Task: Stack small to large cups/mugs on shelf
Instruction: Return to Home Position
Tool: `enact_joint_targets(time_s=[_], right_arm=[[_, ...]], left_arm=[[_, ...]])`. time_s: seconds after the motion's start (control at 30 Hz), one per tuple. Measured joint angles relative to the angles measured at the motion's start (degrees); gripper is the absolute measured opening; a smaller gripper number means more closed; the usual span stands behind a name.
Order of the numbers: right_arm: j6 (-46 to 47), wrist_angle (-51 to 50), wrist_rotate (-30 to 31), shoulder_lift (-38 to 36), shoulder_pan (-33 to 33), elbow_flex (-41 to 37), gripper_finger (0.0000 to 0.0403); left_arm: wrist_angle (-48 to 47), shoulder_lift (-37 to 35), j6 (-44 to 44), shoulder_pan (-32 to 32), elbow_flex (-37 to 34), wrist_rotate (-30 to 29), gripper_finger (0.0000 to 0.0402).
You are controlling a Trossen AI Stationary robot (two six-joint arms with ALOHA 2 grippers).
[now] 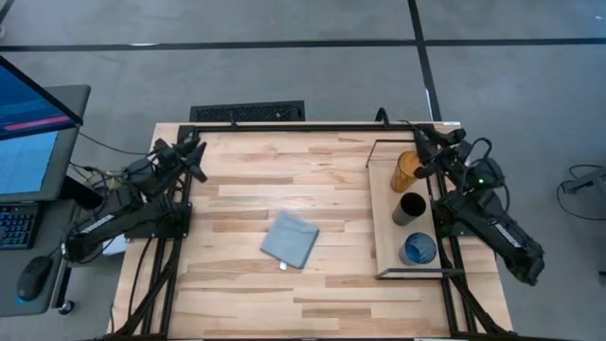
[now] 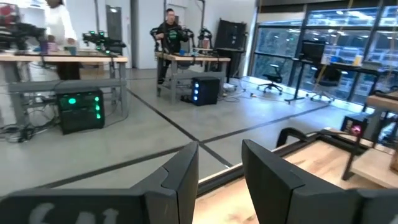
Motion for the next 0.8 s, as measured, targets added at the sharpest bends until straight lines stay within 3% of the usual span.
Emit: enact_joint_targets(time_s=[0.27, 0.47, 0.8], right_arm=[[-2.53, 7.62, 10.76, -0.03, -0.03, -5.32, 0.0214], [-6.34, 8.64, 19.89, 0.00, -0.98, -7.18, 0.0214], [-7.63, 7.70, 19.08, 0.02, -13.26, -7.27, 0.0214]], left_arm=[[0.13, -2.48, -0.81, 0.00, -1.85, -3.74, 0.0114], [-0.04, -3.37, 2.33, -0.02, -1.85, -10.56, 0.0114], [-1.13, -3.37, 7.41, -0.02, -1.83, -19.00, 0.0114]])
